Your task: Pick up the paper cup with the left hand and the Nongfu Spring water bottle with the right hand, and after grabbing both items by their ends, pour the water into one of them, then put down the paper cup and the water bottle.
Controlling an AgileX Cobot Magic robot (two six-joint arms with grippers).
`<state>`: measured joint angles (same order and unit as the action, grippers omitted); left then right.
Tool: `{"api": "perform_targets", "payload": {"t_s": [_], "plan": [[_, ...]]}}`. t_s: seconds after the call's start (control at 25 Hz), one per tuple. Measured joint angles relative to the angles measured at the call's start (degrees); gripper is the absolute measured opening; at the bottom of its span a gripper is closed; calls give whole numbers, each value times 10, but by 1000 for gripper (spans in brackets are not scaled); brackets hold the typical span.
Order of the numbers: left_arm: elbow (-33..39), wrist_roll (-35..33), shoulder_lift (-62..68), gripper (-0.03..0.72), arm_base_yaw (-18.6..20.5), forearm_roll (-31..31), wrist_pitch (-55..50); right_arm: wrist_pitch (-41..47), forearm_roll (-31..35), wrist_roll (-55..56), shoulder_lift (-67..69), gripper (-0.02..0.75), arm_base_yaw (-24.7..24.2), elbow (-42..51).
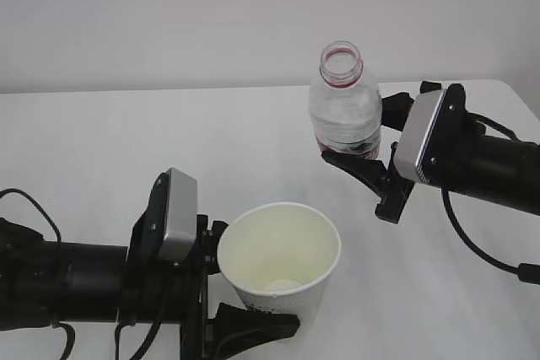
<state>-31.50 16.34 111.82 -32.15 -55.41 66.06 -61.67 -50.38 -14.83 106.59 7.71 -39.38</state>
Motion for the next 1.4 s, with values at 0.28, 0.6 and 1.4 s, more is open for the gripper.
{"api": "perform_targets", "payload": {"t_s": [0.28,0.6,1.4], "plan": [[-15,-7,0,537,-1,10,0,0,0,-47,0,487,0,0],[-15,-22,0,537,-1,13,0,0,19,-101,0,487,0,0],[-15,-44,0,537,-1,37,0,0,46,-227,0,486,0,0]]}}
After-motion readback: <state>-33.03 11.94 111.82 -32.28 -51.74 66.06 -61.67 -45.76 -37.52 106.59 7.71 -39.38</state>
